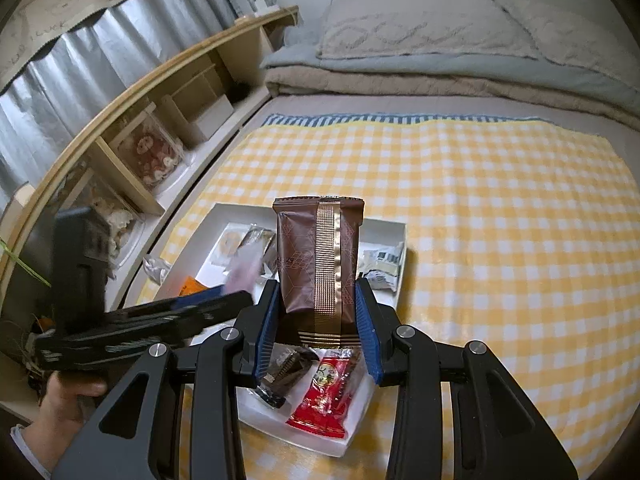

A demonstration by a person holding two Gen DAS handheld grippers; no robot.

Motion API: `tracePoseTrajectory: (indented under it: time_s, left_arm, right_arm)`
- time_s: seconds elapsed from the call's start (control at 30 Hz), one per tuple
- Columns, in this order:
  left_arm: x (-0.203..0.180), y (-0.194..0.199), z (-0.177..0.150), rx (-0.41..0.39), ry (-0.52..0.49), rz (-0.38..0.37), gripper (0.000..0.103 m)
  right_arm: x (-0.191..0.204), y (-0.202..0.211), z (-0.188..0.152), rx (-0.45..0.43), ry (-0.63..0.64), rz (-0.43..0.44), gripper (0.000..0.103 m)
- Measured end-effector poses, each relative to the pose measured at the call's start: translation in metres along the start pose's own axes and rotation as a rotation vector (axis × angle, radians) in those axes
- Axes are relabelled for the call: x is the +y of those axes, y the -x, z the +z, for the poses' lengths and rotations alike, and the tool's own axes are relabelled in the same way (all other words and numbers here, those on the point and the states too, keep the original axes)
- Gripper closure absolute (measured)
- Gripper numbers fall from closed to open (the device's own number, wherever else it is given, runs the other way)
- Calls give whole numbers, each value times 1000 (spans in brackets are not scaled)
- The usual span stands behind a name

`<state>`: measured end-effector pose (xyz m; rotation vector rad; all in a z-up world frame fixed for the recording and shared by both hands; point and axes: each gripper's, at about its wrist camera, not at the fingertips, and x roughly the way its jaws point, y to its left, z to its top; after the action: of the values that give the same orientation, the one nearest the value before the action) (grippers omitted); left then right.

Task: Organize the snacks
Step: 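Carry the pink-ring candy packet and brown chocolate bar over the white tray, then open the left tool to drop the pink-ring packet while the right tool drops the chocolate bar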

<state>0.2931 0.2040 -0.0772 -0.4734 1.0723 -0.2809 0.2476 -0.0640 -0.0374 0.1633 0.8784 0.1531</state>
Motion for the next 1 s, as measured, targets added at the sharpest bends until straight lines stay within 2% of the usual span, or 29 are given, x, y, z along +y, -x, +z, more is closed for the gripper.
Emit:
tracePoseTrajectory:
  time_s: [0.23,0.4,0.57,0.8,1.0]
  left_arm:
    - [8,-38,5,82,23,77,54]
    - [21,-40,7,103,40,169,54]
    - [32,-36,10,114,56,219,54]
    - [34,-17,7,115,49,243,54]
    - [36,-8,3,119,39,234,51]
  right_arm:
    - [2,-24,5,47,-13,12,66]
    - [6,-39,10,71,-16,20,66]
    - [14,-60,12,113,-43,57,66]
    - [36,-89,9,169,-38,89,66]
    - [50,-111,8,194,-51,120,65]
